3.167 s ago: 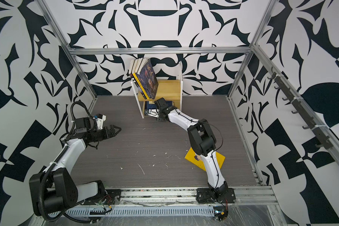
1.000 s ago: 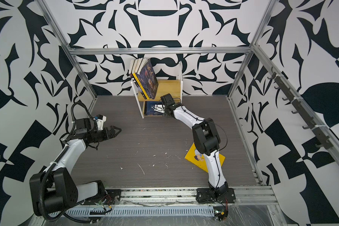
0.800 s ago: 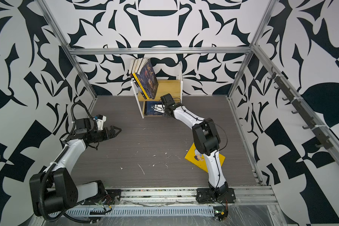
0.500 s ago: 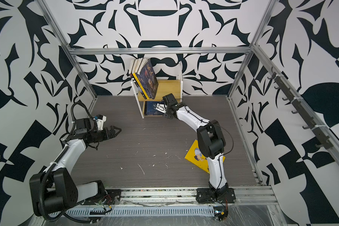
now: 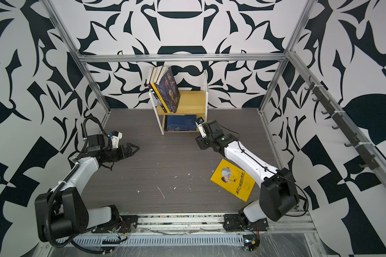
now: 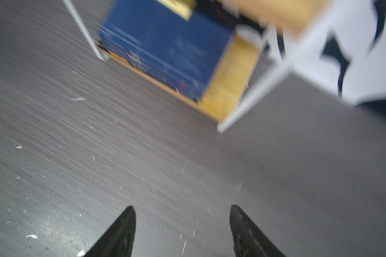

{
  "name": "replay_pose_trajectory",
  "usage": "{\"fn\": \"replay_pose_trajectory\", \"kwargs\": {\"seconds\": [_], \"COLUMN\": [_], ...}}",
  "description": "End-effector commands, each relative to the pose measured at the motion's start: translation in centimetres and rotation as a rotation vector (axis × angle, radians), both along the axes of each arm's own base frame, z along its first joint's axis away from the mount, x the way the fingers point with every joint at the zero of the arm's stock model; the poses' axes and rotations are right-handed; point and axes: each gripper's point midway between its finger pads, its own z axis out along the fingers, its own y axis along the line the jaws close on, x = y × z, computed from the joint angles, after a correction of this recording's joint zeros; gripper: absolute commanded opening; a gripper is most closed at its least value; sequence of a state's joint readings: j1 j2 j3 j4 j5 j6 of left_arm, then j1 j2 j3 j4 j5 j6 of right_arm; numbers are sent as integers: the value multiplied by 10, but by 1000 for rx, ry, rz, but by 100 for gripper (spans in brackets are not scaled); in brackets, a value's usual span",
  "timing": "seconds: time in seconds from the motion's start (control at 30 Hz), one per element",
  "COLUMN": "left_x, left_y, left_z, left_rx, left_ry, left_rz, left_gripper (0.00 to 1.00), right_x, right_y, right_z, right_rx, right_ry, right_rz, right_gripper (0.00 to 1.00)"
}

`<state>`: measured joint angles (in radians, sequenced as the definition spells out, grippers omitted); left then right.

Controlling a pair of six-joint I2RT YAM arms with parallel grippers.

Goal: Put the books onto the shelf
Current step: 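Open the right gripper and move it back toward the yellow paperback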

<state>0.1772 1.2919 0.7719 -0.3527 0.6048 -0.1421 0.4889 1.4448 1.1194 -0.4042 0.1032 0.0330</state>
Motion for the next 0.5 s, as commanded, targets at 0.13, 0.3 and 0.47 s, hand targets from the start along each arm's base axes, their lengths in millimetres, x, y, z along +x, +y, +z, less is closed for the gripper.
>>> {"fn": "replay_pose_trajectory", "kwargs": {"seconds": [0.13,0.3,0.47], "left_x": [4,3,4], "left_y": [-7,-6,-5], "left_z": [3,1,0], "left_rx": [-16,0,5], "left_ry": [10,14,24], "left_rz": [-22,-24,-25], "left_gripper": [100,99,99], "right_x": [-51,-88,-118], "right_y": [-106,-154,-185], "right_z": [-49,-78,-89], "right_rx": [74,196,310], "right_ry": [233,377,407], "right_rz": [-606,-875,-1050], "right_gripper": [68,67,72]}}
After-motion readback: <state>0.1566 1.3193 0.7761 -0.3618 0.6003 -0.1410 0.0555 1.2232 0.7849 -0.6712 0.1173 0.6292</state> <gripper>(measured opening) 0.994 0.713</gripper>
